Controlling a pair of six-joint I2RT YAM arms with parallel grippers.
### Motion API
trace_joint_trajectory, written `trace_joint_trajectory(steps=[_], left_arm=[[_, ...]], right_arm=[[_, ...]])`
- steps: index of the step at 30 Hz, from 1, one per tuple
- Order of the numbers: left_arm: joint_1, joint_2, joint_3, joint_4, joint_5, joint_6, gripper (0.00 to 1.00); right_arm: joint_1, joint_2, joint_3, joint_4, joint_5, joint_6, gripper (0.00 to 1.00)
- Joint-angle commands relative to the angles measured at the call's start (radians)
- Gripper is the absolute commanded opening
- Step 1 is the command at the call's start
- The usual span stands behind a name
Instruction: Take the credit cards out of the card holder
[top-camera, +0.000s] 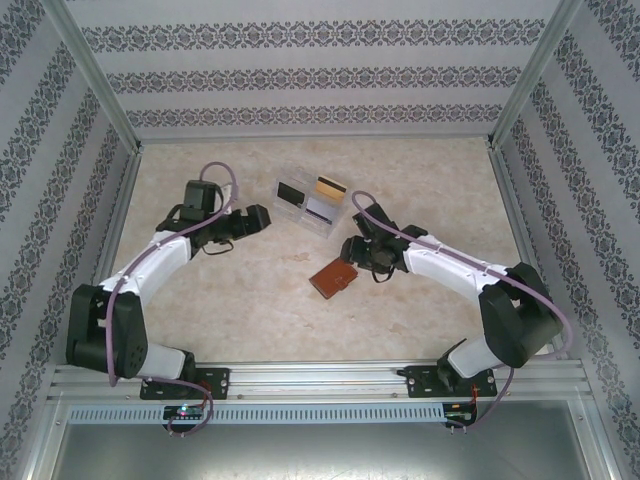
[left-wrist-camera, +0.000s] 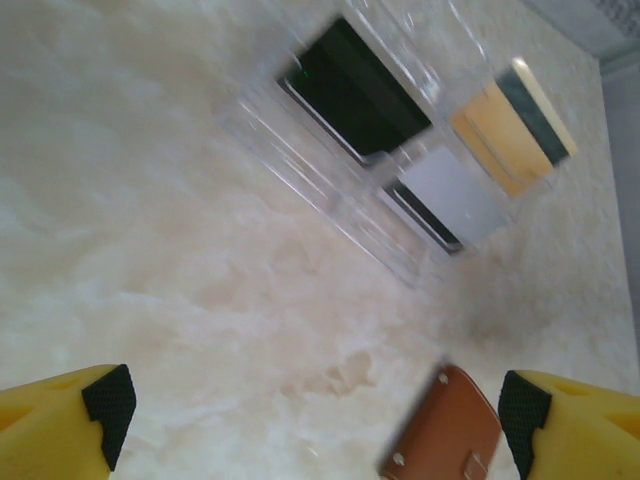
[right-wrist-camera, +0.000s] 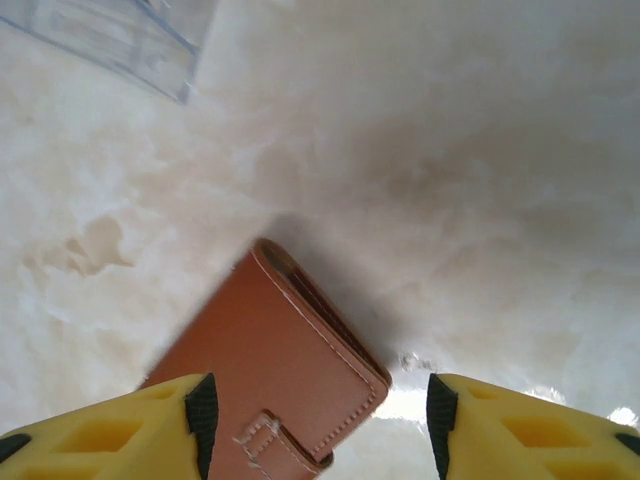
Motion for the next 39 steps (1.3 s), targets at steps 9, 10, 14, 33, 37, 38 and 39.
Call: trace_joint_trajectory(steps=[9, 10, 14, 33, 37, 38, 39], left_arm=[[-0.235, 0.189, 0.082, -0.044, 0.098, -0.086, 0.76], [-0.253, 0.209, 0.09, -0.046, 0.103, -0.086, 0.75], [-0.309, 0.277, 0.121, -0.041, 0.124, -0.089, 0.67], [-0.393, 0.433, 0.149, -0.016, 0.198, -0.146, 0.52], [-0.393, 0.449, 0.138, 0.039, 0.256, -0.179, 0.52], [-0.392, 0.453, 0.135, 0.052, 0.261, -0.191, 0.52], [-0.392, 0.455, 0.134, 0.057, 0.265, -0.195, 0.52]], right_arm=[[0.001, 0.002, -0.147, 0.168, -0.067, 0.2, 0.37], [0.003, 0.008, -0.151, 0.178, -0.068, 0.206, 0.35], [0.009, 0.051, -0.148, 0.19, -0.074, 0.213, 0.29], [0.017, 0.137, -0.145, 0.205, -0.07, 0.187, 0.23], [0.018, 0.134, -0.154, 0.218, -0.068, 0.189, 0.23], [0.018, 0.132, -0.156, 0.221, -0.069, 0.19, 0.23], [0.019, 0.132, -0.157, 0.225, -0.071, 0.19, 0.23]])
